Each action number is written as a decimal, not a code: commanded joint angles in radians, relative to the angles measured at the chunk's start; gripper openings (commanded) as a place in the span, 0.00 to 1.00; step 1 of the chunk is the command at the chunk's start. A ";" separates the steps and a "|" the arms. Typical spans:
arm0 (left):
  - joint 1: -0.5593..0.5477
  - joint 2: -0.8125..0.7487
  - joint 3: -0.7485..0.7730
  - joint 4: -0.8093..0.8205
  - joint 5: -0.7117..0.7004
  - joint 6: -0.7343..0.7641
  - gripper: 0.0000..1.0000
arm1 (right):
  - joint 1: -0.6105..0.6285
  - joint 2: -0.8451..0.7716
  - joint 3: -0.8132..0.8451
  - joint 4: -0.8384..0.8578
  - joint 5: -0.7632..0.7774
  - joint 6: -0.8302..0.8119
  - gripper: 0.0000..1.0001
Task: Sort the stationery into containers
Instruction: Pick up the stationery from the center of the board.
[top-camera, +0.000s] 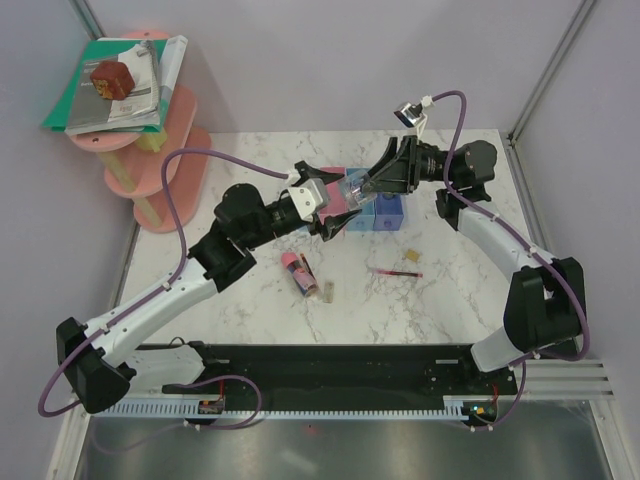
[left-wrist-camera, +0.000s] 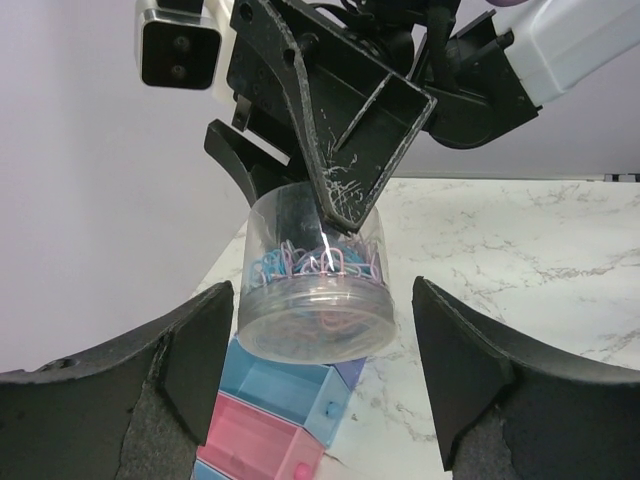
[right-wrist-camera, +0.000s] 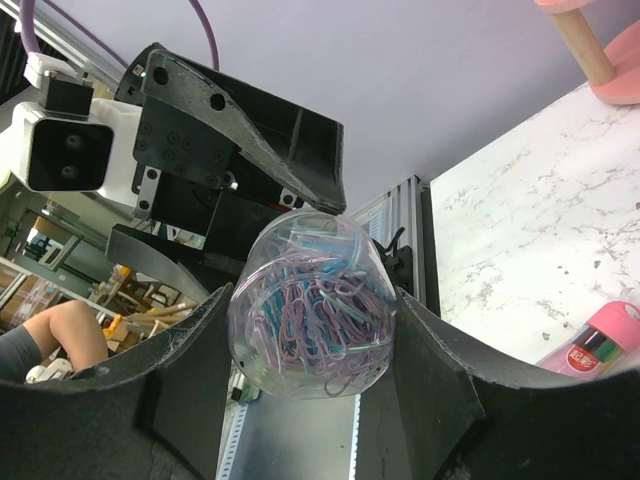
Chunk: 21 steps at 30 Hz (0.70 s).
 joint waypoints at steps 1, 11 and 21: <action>-0.006 -0.006 -0.009 0.040 -0.008 0.024 0.80 | -0.008 -0.053 0.031 0.043 0.026 0.009 0.23; -0.006 0.004 -0.003 0.059 -0.008 0.028 0.75 | -0.008 -0.058 0.028 0.065 0.031 0.024 0.23; -0.007 0.020 0.014 0.074 -0.008 0.025 0.20 | -0.008 -0.060 0.029 0.069 0.031 0.027 0.35</action>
